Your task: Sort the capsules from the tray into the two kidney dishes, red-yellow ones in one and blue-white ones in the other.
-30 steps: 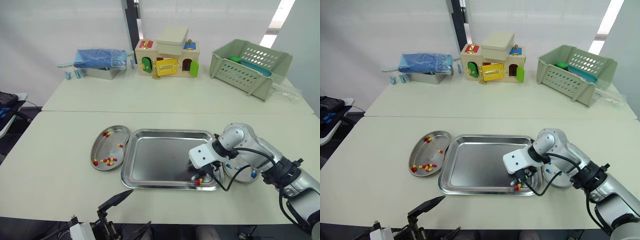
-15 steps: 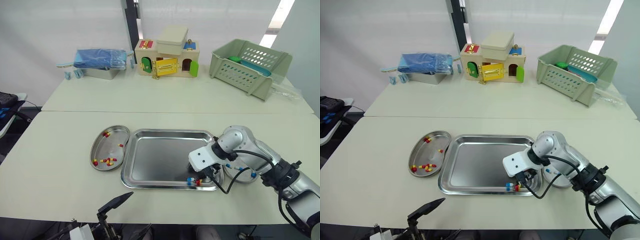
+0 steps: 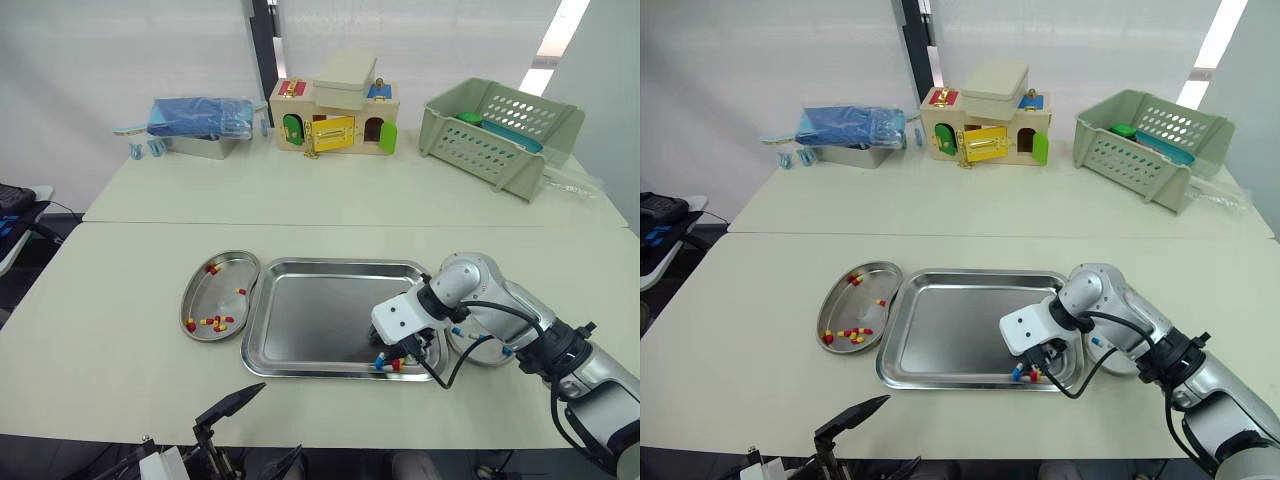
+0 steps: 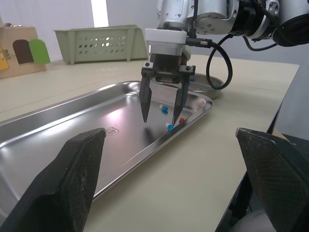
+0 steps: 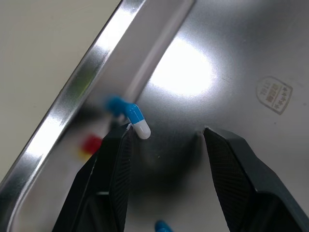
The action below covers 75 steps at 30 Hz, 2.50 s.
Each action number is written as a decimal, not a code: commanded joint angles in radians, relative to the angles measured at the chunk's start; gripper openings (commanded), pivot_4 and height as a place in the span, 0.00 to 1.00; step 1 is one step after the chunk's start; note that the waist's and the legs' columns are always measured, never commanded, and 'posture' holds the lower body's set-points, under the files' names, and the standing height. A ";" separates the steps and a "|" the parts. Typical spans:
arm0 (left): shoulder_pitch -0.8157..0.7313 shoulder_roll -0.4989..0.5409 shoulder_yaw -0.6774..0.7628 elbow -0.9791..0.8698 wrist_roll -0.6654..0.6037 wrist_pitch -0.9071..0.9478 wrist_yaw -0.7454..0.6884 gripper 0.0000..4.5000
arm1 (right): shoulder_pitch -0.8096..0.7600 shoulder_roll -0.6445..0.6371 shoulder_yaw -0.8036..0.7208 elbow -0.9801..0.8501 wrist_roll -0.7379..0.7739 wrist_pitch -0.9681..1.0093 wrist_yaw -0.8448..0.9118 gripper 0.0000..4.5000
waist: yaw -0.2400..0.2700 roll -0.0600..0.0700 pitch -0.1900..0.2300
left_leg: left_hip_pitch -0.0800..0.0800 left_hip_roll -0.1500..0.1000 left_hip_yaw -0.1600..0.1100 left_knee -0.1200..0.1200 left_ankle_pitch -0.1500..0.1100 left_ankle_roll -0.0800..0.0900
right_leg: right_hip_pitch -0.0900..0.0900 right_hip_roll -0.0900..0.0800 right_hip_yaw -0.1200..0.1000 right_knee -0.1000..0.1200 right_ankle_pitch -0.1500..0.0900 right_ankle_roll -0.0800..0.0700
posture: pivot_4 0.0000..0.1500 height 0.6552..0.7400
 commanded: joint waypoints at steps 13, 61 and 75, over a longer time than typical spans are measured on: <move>-0.009 0.021 -0.004 -0.046 -0.009 0.032 0.037 1.00 | 0.009 0.015 0.011 -0.003 -0.007 -0.053 0.024 0.51 | 0.000 0.000 0.000 | 0.000 0.000 0.000 0.000 0.000 0.000 | 0.000 0.000 0.000 0.000 0.000 0.000 | 1.00 1.00; -0.186 0.110 -0.105 -0.042 -0.125 0.065 -0.141 1.00 | 0.727 -0.409 -0.847 -0.390 0.379 0.361 -0.246 0.00 | 0.018 -0.002 0.002 | -0.001 0.000 0.000 -0.001 0.000 0.000 | 0.001 0.000 -0.001 -0.002 0.000 0.000 | 1.00 1.00; -0.216 0.077 -0.098 0.001 -0.104 0.069 -0.136 1.00 | 0.751 -0.444 -0.826 -0.300 0.374 0.281 -0.252 0.00 | 0.019 -0.003 0.002 | -0.001 0.000 0.000 -0.001 0.000 0.000 | 0.002 0.000 0.000 -0.002 0.000 0.000 | 1.00 1.00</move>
